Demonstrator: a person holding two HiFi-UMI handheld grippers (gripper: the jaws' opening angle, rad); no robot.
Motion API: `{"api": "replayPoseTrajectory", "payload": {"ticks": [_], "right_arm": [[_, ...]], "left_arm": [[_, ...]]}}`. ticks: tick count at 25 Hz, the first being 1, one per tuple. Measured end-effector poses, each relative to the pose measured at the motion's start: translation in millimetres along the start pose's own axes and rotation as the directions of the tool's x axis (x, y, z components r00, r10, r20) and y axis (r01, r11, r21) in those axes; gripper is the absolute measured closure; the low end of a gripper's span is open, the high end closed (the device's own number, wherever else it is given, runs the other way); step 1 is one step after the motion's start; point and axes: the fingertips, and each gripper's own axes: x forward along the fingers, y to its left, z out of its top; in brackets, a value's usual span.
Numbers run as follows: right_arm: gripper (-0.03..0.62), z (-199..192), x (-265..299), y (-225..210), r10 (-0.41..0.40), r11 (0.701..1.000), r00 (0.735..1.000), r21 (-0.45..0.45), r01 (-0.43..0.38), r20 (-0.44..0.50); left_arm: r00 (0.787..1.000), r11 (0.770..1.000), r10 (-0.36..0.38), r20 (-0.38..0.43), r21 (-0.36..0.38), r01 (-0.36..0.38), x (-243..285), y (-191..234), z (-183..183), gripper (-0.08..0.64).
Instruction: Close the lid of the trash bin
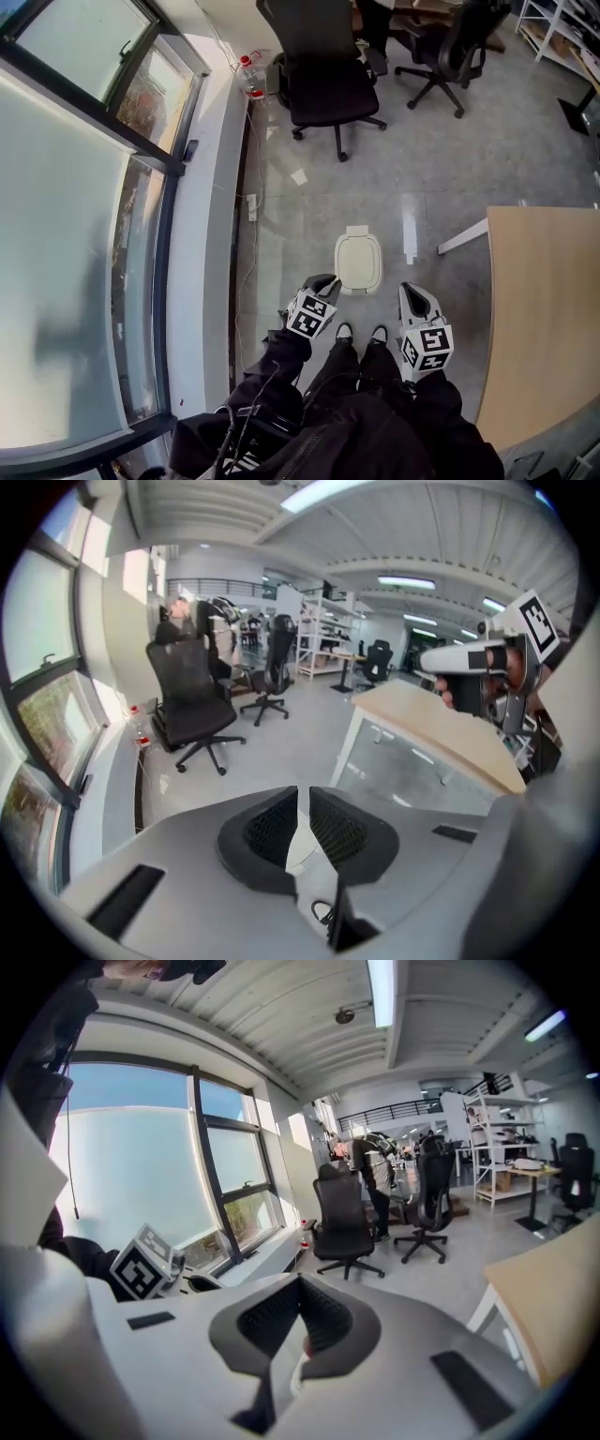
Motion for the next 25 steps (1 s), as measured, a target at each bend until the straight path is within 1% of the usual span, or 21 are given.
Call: {"api": "replayPoseTrajectory", "payload": {"ticks": [1,3,4,6,8,10,13,17,20,21,22,23,25], "right_arm": [[0.588,9.7,-5.4,4.3,-0.002,1.000,1.000,0.007,0.001,0.018],[0.588,28.4,-14.1,14.9,0.003,1.000,0.999,0.006,-0.004,0.051],[0.588,37.5,-17.3,20.6,0.009,1.000,0.998,0.000,-0.009,0.066],[0.588,55.7,-22.5,32.4,0.020,1.000,0.995,-0.012,-0.019,0.093],[0.588,74.7,-28.7,44.2,0.031,0.999,0.992,-0.025,-0.028,0.122],[0.588,94.5,-36.0,53.6,0.034,0.999,0.988,-0.044,-0.028,0.149],[0.588,123.0,-46.3,63.4,0.032,0.997,0.981,-0.074,-0.018,0.191],[0.588,156.3,-60.5,70.5,0.025,0.994,0.968,-0.110,0.003,0.250],[0.588,180.8,-70.3,75.8,0.019,0.991,0.954,-0.133,0.022,0.299],[0.588,187.9,-73.2,77.7,0.016,0.990,0.950,-0.141,0.029,0.312],[0.588,194.1,-76.2,79.3,0.015,0.988,0.946,-0.147,0.035,0.324],[0.588,199.5,-79.3,80.5,0.014,0.987,0.942,-0.153,0.040,0.335],[0.588,208.5,-85.2,80.9,0.012,0.986,0.935,-0.162,0.048,0.354]], "left_arm": [[0.999,0.999,0.023,0.031,-0.039,-0.022,-14.8,1.3,9.1,0.519],[0.993,0.992,0.071,0.094,-0.106,-0.061,-43.2,4.4,28.2,0.557],[0.988,0.988,0.091,0.127,-0.134,-0.074,-56.6,5.6,38.6,0.557],[0.972,0.979,0.129,0.196,-0.180,-0.094,-83.5,7.3,60.6,0.557],[0.947,0.969,0.179,0.269,-0.214,-0.122,-112.4,10.5,83.0,0.557],[0.910,0.956,0.233,0.344,-0.251,-0.151,-142.1,13.5,106.0,0.557],[0.845,0.940,0.306,0.439,-0.283,-0.193,-183.2,14.4,137.7,0.557],[0.753,0.926,0.373,0.541,-0.260,-0.272,-227.7,6.1,176.0,0.557],[0.685,0.919,0.393,0.613,-0.242,-0.311,-255.3,-1.2,203.6,0.557],[0.666,0.917,0.396,0.632,-0.237,-0.320,-262.8,-3.6,211.3,0.557],[0.651,0.916,0.397,0.647,-0.231,-0.328,-268.9,-6.3,217.7,0.557],[0.642,0.915,0.396,0.656,-0.226,-0.334,-273.3,-9.2,223.2,0.557],[0.637,0.916,0.393,0.663,-0.218,-0.338,-276.0,-14.5,231.0,0.557]]}}
